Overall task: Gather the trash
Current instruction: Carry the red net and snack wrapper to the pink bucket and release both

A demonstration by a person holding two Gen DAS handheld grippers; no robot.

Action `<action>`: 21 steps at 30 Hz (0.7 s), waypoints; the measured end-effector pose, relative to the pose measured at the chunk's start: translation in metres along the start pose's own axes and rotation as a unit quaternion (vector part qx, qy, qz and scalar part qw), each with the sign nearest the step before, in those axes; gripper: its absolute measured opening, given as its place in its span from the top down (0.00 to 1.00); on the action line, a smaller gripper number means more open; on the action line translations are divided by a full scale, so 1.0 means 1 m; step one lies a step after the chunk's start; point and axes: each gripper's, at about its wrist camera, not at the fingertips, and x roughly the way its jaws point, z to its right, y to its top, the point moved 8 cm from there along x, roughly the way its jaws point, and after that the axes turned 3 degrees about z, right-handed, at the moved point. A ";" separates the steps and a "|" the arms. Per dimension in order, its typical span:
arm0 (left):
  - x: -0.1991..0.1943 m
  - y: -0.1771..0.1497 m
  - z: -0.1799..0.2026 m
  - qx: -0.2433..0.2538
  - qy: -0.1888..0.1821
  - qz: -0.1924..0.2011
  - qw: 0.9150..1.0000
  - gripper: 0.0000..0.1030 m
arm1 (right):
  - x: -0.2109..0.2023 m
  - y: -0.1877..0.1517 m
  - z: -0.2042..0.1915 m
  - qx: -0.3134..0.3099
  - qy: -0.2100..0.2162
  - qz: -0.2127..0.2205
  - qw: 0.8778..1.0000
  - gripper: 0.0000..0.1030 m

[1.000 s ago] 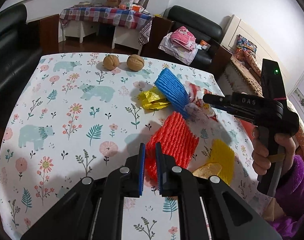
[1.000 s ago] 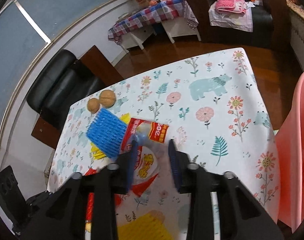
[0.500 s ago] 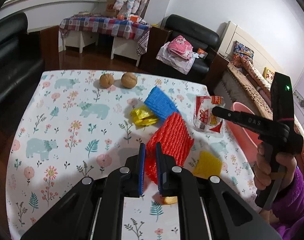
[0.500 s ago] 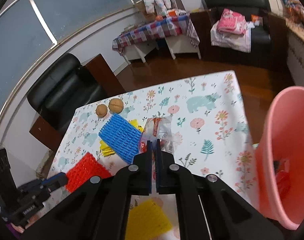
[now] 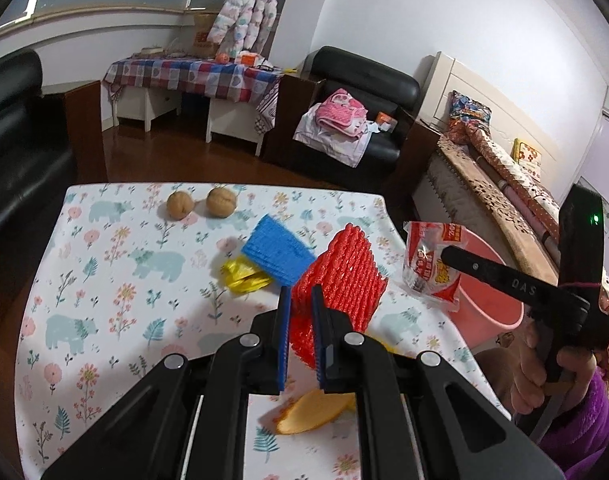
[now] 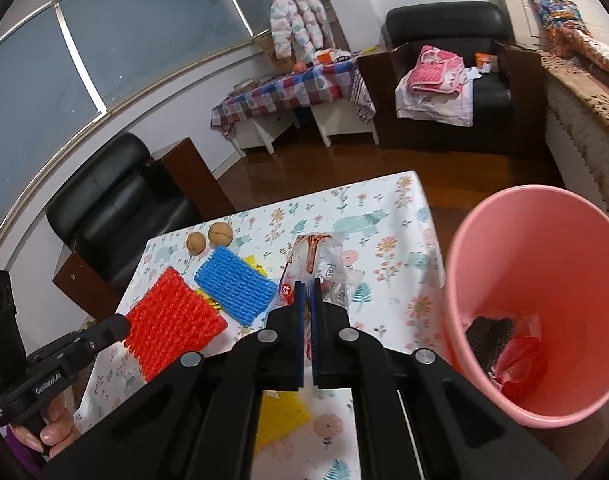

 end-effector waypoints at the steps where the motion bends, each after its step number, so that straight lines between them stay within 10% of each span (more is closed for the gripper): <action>1: 0.001 0.001 0.003 0.002 -0.001 0.001 1.000 0.91 | -0.004 0.000 0.003 0.001 -0.004 0.004 1.000 0.97; 21: 0.033 0.021 0.093 0.063 -0.045 -0.008 0.997 0.91 | -0.058 0.005 0.100 0.061 -0.083 0.047 0.994 0.97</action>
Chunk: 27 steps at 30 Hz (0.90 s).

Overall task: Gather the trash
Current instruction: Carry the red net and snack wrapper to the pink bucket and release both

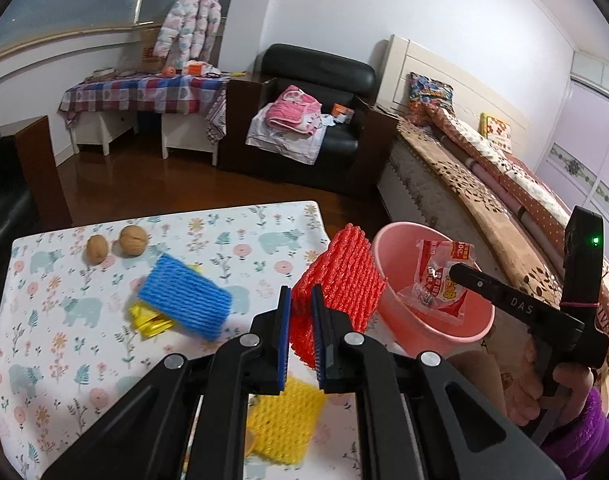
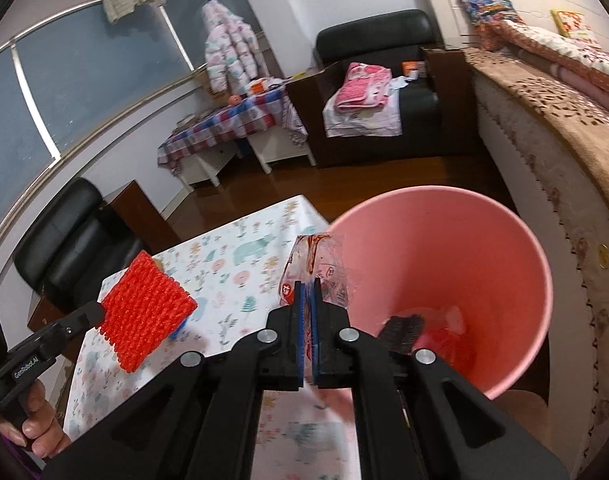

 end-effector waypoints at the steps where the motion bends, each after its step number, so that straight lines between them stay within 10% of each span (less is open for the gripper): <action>1: 0.003 0.000 0.004 0.002 -0.002 -0.002 1.000 0.91 | -0.001 0.001 0.006 0.004 -0.004 0.001 1.000 0.97; 27: 0.073 -0.009 0.086 0.067 -0.040 -0.057 0.995 0.91 | -0.006 -0.011 0.082 0.050 -0.061 -0.014 0.997 0.97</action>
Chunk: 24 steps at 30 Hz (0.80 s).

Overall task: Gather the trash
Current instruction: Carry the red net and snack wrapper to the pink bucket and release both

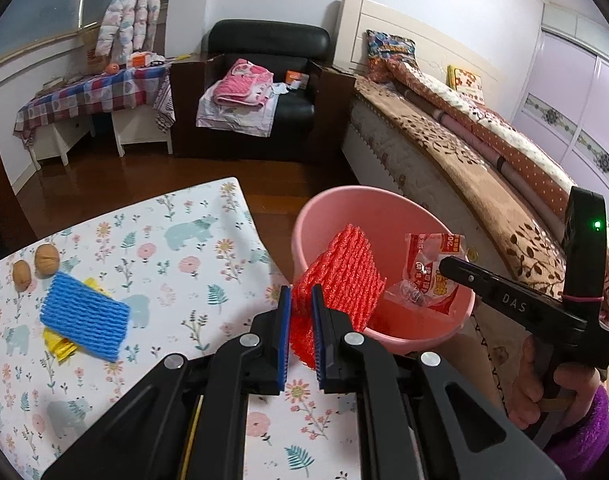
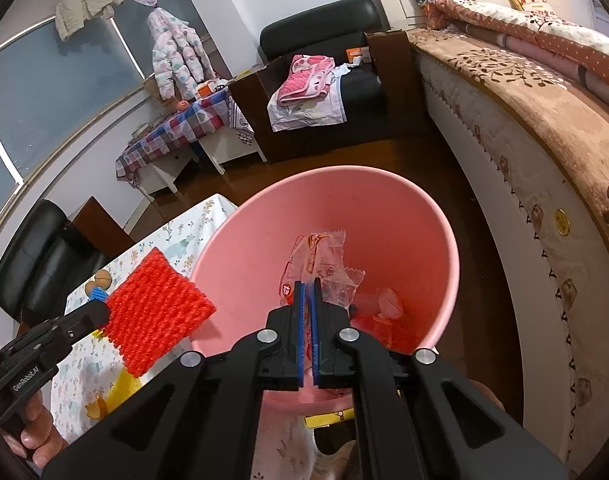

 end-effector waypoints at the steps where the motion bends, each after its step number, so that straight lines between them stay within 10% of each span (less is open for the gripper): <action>1: 0.002 -0.001 0.003 0.003 -0.001 -0.002 1.000 0.91 | 0.000 -0.001 0.002 0.001 0.000 -0.001 1.000 0.97; 11: 0.023 0.002 0.023 0.013 -0.007 -0.011 1.000 0.89 | 0.000 -0.003 0.012 0.010 -0.002 -0.006 1.000 0.97; 17: 0.022 0.002 0.024 0.007 -0.011 -0.010 1.000 0.61 | 0.000 -0.003 0.014 0.016 -0.003 -0.006 1.000 0.97; 24: 0.017 0.003 0.019 -0.007 -0.013 -0.007 1.000 0.57 | 0.001 -0.005 0.019 0.028 -0.004 -0.009 1.000 0.97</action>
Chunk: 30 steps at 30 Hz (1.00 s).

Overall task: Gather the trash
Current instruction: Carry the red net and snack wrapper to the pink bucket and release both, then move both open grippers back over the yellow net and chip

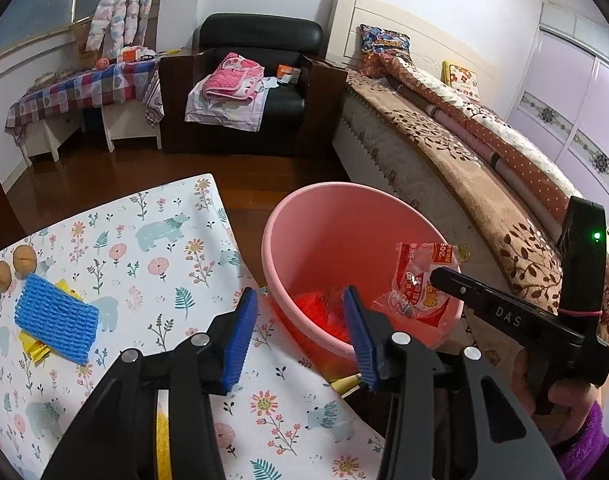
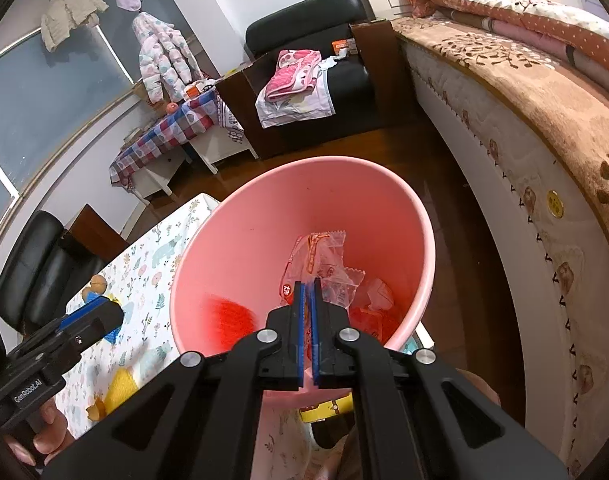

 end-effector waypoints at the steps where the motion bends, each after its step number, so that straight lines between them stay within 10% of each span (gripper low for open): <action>1: -0.001 0.000 0.000 -0.002 0.000 0.001 1.000 0.57 | 0.000 0.000 0.000 0.003 0.002 -0.002 1.000 0.97; 6: -0.007 0.001 -0.003 -0.004 -0.001 0.006 1.000 0.57 | 0.002 -0.001 -0.001 0.013 0.011 -0.009 1.000 0.72; 30: -0.101 -0.015 -0.117 -0.057 0.104 0.048 0.992 0.57 | -0.010 -0.004 -0.048 -0.035 0.048 -0.005 0.998 0.71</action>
